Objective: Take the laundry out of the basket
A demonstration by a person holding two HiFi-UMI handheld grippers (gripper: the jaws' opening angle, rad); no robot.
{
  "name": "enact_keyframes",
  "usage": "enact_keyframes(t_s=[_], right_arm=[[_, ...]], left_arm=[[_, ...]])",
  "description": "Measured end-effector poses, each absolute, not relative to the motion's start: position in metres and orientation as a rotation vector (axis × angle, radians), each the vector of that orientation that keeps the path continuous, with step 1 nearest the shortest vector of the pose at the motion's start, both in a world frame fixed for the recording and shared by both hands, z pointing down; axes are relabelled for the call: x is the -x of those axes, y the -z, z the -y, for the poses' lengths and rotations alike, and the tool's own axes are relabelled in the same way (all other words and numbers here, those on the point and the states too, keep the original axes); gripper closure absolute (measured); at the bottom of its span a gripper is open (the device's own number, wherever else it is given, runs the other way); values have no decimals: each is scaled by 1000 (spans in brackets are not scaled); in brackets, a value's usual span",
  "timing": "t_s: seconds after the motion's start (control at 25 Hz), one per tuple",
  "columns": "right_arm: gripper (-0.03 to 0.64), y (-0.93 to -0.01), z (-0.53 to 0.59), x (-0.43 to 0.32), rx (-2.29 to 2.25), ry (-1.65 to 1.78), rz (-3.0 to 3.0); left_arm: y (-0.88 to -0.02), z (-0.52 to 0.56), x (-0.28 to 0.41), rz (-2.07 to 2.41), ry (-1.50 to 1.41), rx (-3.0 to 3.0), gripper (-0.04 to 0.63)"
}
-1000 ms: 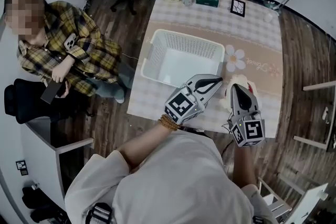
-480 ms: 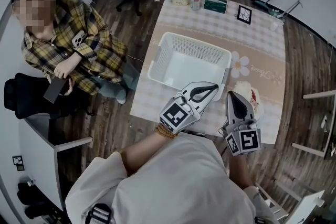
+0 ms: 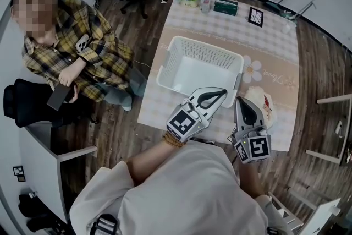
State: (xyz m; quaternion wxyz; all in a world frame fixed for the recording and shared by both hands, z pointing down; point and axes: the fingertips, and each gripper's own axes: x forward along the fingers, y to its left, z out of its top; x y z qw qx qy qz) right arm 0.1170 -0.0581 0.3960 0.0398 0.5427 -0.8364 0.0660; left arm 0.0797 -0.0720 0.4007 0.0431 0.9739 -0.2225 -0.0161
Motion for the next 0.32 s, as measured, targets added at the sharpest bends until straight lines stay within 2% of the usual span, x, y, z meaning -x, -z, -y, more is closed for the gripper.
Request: enact_keyframes(t_s=[0.32], right_arm=[[598, -395, 64, -102, -1672, -220, 2568]], left_arm=[[-399, 75, -65, 674, 60, -2968, 586]])
